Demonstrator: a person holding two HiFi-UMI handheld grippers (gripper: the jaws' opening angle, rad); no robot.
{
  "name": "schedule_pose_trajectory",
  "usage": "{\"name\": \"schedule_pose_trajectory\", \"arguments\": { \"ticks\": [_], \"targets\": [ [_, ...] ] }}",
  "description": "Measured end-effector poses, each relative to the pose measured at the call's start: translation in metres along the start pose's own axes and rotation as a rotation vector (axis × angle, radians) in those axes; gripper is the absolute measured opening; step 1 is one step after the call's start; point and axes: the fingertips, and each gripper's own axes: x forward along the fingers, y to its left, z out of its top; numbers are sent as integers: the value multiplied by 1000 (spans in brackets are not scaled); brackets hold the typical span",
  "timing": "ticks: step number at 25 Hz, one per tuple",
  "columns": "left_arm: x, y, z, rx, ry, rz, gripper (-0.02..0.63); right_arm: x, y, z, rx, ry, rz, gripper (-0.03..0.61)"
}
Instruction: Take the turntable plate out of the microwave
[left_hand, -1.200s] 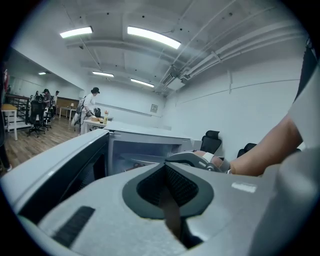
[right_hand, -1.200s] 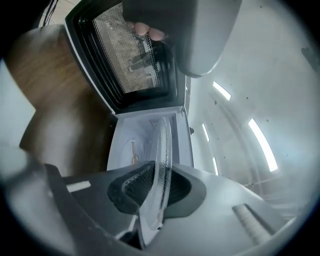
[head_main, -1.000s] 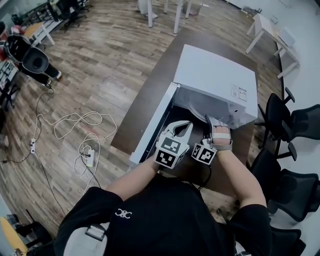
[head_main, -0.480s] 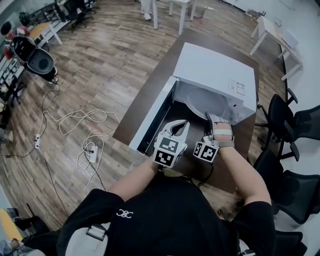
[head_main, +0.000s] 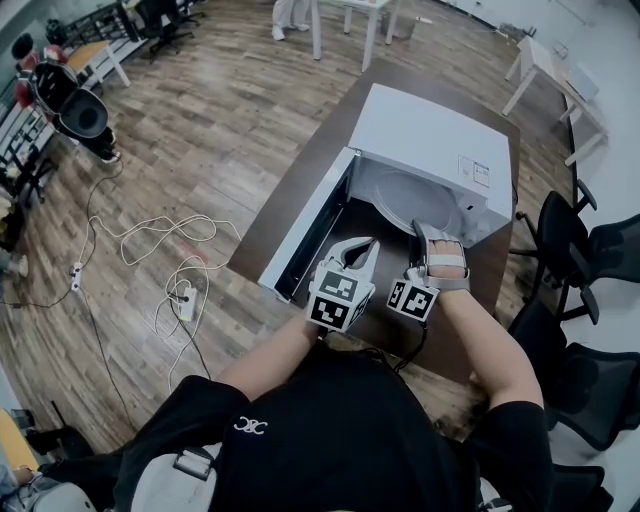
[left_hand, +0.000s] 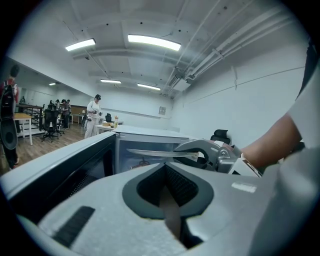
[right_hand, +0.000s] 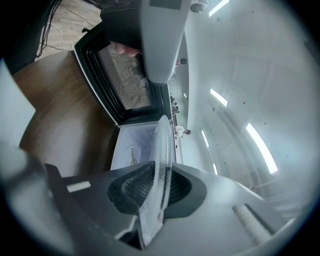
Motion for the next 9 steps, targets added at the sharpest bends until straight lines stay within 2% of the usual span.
{"name": "schedule_pose_trajectory", "arguments": {
  "ticks": [9],
  "targets": [
    [-2,1,0,-32,-1,7,8,-1,-1,1,-2,-3,8,57]
  ]
}}
